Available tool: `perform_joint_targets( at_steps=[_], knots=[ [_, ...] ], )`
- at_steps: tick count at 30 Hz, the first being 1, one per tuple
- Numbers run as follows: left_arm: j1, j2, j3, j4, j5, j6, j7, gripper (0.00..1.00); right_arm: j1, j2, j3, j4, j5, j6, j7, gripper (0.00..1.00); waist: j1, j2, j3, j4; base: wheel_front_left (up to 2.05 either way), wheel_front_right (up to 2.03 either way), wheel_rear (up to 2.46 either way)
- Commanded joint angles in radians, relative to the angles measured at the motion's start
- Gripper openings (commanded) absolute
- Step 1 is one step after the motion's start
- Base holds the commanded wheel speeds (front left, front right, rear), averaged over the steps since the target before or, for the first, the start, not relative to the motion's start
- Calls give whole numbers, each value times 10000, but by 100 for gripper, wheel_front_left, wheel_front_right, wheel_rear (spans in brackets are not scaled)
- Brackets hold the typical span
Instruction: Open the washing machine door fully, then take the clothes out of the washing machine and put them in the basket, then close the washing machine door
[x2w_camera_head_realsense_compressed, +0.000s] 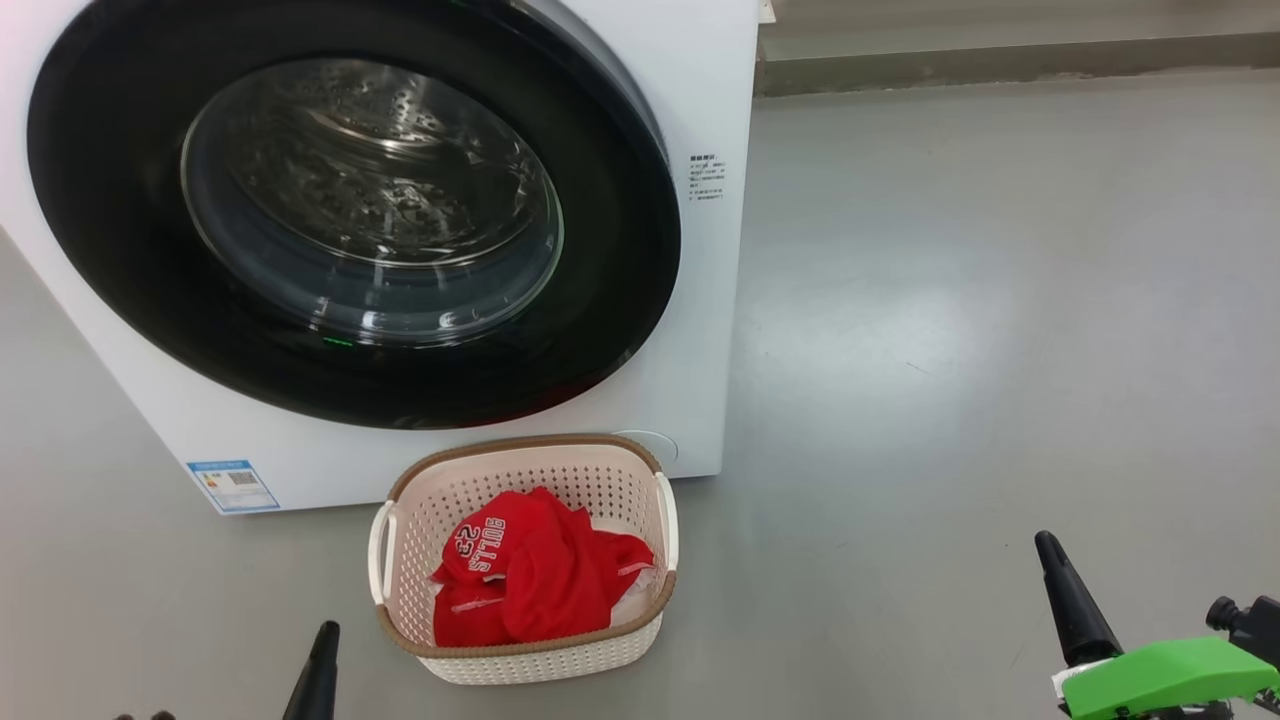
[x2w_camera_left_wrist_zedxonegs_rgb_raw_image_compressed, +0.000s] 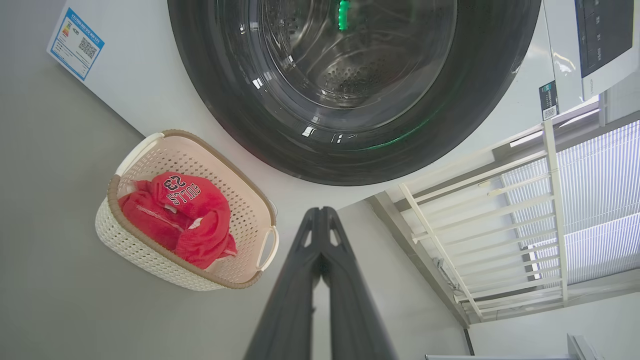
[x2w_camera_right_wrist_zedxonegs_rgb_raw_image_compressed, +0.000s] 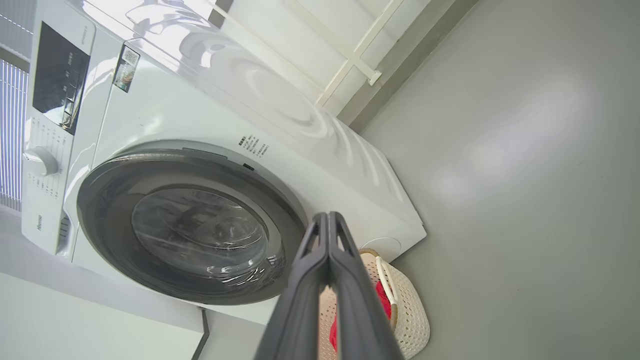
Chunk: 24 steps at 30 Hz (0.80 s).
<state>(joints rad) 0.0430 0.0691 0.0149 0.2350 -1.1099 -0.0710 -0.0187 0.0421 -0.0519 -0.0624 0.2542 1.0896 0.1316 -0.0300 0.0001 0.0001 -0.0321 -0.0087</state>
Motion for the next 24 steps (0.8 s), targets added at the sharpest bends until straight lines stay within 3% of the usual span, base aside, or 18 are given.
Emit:
perform_joint_targets(
  at_steps=[1,24],
  knots=[
    [-524,22,315,-193,-328,-115,64,0,-533,-77,20,-241,376,-5,60,0,-1,-1,11,3,0,0,0],
    [-1009,-81,647,-47,-2612,-351,681,0,-1005,-54,-214,-170,2760,-7,711,0,-1,-1,178,44,0,0,0]
  ],
)
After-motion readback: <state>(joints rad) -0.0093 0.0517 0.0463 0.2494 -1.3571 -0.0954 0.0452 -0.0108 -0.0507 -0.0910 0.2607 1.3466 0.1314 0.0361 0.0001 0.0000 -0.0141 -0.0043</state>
